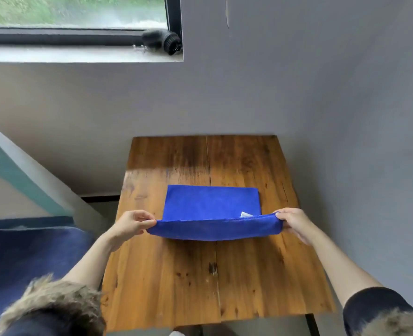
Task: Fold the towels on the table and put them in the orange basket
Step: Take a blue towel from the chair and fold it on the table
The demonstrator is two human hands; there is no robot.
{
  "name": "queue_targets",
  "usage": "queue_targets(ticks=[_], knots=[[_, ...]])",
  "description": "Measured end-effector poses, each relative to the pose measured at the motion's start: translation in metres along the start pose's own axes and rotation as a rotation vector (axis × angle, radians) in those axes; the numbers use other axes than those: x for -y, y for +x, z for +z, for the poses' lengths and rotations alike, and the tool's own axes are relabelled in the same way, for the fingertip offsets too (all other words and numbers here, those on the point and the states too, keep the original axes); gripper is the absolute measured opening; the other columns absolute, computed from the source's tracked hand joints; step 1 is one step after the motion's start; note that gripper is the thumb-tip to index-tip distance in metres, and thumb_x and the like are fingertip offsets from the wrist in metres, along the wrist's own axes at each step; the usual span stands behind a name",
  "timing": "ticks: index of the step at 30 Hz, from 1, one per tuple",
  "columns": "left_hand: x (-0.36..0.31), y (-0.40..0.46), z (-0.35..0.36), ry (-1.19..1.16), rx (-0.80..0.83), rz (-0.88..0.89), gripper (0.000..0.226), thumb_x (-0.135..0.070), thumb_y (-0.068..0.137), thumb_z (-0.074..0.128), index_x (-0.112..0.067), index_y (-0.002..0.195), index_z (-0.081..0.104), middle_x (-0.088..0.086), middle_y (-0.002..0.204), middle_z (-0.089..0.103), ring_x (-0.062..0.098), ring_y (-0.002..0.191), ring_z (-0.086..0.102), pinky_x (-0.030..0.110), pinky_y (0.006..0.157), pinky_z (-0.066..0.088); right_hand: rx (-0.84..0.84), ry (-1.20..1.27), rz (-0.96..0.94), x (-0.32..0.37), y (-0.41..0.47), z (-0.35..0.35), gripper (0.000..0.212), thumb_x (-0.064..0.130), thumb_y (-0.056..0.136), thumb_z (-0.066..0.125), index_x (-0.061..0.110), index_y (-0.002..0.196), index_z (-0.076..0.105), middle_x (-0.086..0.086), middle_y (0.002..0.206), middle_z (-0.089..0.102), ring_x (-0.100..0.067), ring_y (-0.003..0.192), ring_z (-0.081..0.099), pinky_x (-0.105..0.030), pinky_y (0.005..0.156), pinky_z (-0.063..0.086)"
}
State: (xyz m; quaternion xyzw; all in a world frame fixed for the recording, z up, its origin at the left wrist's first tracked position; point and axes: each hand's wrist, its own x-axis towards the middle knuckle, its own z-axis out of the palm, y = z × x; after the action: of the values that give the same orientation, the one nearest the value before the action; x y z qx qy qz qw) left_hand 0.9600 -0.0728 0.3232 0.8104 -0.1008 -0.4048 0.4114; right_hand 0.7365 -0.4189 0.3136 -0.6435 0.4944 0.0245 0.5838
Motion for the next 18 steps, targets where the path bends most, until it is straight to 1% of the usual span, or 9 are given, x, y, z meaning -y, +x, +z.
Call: queue_targets(ticks=[3,6,8,11,15,18], knots=[[0.017,-0.006,0.012,0.054,0.078,-0.098,0.012,-0.018,0.089,0.061,-0.006,0.091,0.066,0.005,0.090,0.065,0.016,0.086,0.056,0.028,0.076,0.045,0.011,-0.005,0.117,-0.030,-0.007,0.000,0.019,-0.001,0.090,0.044,0.002,0.092,0.063,-0.019,0.102,0.062,-0.029,0.089,0.056,-0.034,0.068,0.048],[0.021,-0.008,0.019,0.078,0.133,-0.142,0.010,-0.017,0.091,0.059,-0.009,0.088,0.065,0.005,0.091,0.064,0.016,0.088,0.056,0.028,0.076,0.046,0.030,-0.003,0.168,-0.045,-0.013,-0.001,0.019,0.001,0.091,0.044,0.001,0.093,0.063,-0.017,0.101,0.062,-0.028,0.090,0.056,-0.035,0.070,0.047],[0.020,-0.006,0.022,0.088,0.144,-0.147,0.010,-0.016,0.092,0.058,-0.008,0.089,0.064,0.005,0.093,0.063,0.016,0.089,0.056,0.028,0.076,0.046,0.037,0.007,0.180,-0.052,-0.014,-0.003,0.021,0.002,0.091,0.045,-0.002,0.101,0.063,-0.018,0.104,0.062,-0.028,0.091,0.057,-0.035,0.072,0.048],[0.017,0.000,0.027,0.104,0.079,-0.113,0.010,-0.016,0.092,0.057,-0.008,0.090,0.063,0.006,0.093,0.063,0.017,0.089,0.056,0.028,0.075,0.046,0.034,0.034,0.177,-0.055,-0.011,-0.003,0.023,0.004,0.093,0.046,-0.003,0.109,0.061,-0.018,0.106,0.063,-0.026,0.092,0.059,-0.033,0.074,0.049],[0.012,0.015,0.034,0.096,-0.049,-0.042,0.008,-0.013,0.090,0.059,-0.008,0.086,0.062,0.005,0.088,0.063,0.013,0.079,0.054,0.024,0.069,0.044,0.002,0.096,0.143,-0.048,0.000,0.000,0.019,0.005,0.096,0.045,0.001,0.106,0.060,-0.015,0.106,0.063,-0.023,0.091,0.060,-0.028,0.069,0.049],[0.011,0.033,0.036,0.093,-0.097,-0.026,0.007,-0.014,0.090,0.060,-0.008,0.086,0.063,0.003,0.088,0.062,0.012,0.079,0.054,0.026,0.069,0.044,-0.030,0.111,0.135,-0.038,0.016,0.005,0.018,0.005,0.096,0.044,0.003,0.105,0.059,-0.013,0.105,0.062,-0.020,0.091,0.059,-0.026,0.065,0.047]])
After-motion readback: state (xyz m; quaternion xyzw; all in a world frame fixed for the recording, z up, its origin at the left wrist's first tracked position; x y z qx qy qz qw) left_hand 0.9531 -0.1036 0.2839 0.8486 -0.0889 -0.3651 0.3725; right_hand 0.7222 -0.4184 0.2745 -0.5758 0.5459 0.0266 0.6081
